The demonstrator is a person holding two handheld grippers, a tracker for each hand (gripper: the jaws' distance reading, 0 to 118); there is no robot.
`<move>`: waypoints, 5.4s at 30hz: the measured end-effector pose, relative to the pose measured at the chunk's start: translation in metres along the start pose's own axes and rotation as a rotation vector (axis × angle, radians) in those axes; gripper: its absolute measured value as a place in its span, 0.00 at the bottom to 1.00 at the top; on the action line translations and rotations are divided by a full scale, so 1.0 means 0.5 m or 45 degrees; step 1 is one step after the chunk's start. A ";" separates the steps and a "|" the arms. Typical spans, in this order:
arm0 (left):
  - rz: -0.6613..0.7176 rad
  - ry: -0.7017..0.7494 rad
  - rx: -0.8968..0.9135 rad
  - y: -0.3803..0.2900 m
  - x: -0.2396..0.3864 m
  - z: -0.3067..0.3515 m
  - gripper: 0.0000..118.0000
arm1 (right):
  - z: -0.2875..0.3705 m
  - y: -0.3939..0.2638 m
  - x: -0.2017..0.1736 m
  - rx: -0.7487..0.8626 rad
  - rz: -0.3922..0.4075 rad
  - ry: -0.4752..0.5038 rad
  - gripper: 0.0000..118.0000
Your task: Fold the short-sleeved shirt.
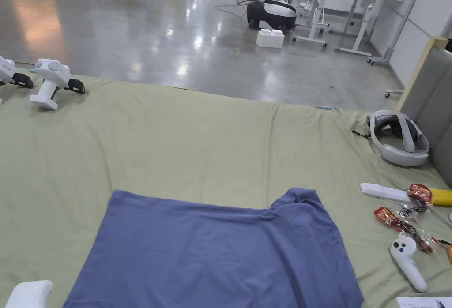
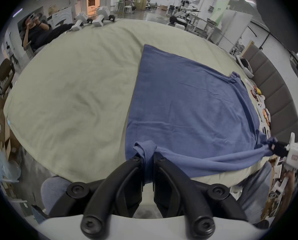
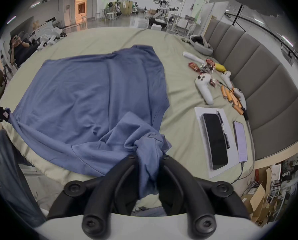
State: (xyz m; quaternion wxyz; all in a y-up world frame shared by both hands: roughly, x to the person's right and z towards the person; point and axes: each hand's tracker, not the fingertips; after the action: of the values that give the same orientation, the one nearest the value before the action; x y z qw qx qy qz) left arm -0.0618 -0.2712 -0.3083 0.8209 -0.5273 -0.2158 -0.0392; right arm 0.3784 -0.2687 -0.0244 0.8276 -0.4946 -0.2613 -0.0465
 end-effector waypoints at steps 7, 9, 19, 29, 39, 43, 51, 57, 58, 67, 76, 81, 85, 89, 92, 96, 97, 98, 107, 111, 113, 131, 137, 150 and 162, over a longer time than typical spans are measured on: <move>0.079 -0.025 0.124 0.014 -0.019 0.008 0.58 | 0.055 0.026 0.001 0.242 -0.023 0.005 0.65; 0.061 -0.056 0.206 0.032 -0.009 0.019 0.58 | 0.069 0.051 -0.002 0.331 -0.039 0.038 0.65; -0.077 -0.137 0.727 0.129 0.128 0.096 0.58 | 0.113 0.188 -0.122 0.882 -0.125 0.030 0.65; -0.226 0.006 0.950 0.136 0.211 0.119 0.04 | 0.115 0.221 -0.196 1.140 -0.186 0.056 0.08; -0.189 0.056 0.841 0.215 0.140 0.027 0.01 | 0.062 0.240 -0.195 1.052 -0.235 0.053 0.04; -0.081 0.008 0.641 0.333 0.079 -0.053 0.01 | 0.024 0.255 -0.183 1.000 -0.224 0.045 0.04; 0.034 0.004 0.216 0.537 0.020 -0.233 0.05 | -0.046 0.265 -0.153 0.869 -0.203 0.041 0.04; 0.005 0.035 0.085 0.588 0.021 -0.312 0.64 | -0.086 0.238 -0.127 0.770 -0.210 -0.006 0.04; -0.003 0.053 0.065 0.591 0.025 -0.324 0.64 | -0.092 0.235 -0.123 0.754 -0.213 -0.013 0.04; -0.213 0.224 -0.049 0.559 0.086 -0.411 0.53 | -0.129 0.207 -0.095 0.655 -0.240 -0.038 0.04; -0.351 0.236 0.019 0.541 0.112 -0.418 0.06 | -0.192 0.268 -0.048 0.514 -0.250 -0.071 0.04; -0.263 0.208 0.103 0.524 0.095 -0.383 0.05 | -0.272 0.390 0.027 0.350 -0.276 -0.012 0.19; -0.226 0.169 0.146 0.516 0.091 -0.353 0.05 | -0.359 0.497 0.080 0.189 -0.261 0.064 0.60; -0.215 0.157 0.188 0.509 0.093 -0.324 0.05 | -0.447 0.564 0.111 0.028 -0.262 0.127 0.63; -0.232 0.173 0.205 0.505 0.097 -0.311 0.05 | -0.504 0.580 0.118 -0.094 -0.240 0.140 0.63; -0.224 0.172 0.210 0.504 0.089 -0.306 0.05 | -0.531 0.565 0.113 -0.175 -0.221 0.136 0.61; -0.220 0.171 0.209 0.504 0.086 -0.305 0.05 | -0.522 0.563 0.110 -0.154 -0.224 0.128 0.59; -0.218 0.171 0.211 0.504 0.086 -0.303 0.05 | -0.518 0.562 0.105 -0.148 -0.228 0.111 0.51; -0.214 0.180 0.218 0.490 0.100 -0.293 0.05 | -0.491 0.532 0.062 -0.039 -0.139 0.054 0.04; -0.212 0.176 0.281 0.484 0.106 -0.248 0.05 | -0.424 0.517 0.068 0.094 -0.185 0.034 0.04; -0.210 0.162 0.315 0.485 0.107 -0.218 0.05 | -0.374 0.514 0.074 0.181 -0.193 0.049 0.04; -0.172 0.008 0.742 0.541 0.086 0.180 0.05 | 0.128 0.566 0.144 0.838 -0.220 -0.008 0.04; -0.152 -0.014 0.835 0.628 0.095 0.274 0.05 | 0.219 0.658 0.148 0.956 -0.188 -0.037 0.04; -0.147 0.048 0.988 0.896 0.135 0.413 0.05 | 0.343 0.946 0.157 1.123 -0.166 -0.113 0.04; -0.149 0.093 1.082 1.027 0.161 0.472 0.05 | 0.417 1.075 0.149 1.206 -0.122 -0.196 0.04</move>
State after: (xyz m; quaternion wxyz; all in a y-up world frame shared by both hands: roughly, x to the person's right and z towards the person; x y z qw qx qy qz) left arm 0.0871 0.1766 -0.6295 0.9686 -0.1273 -0.2131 -0.0120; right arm 0.5424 0.1927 -0.3378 0.9371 -0.0527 -0.3367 0.0761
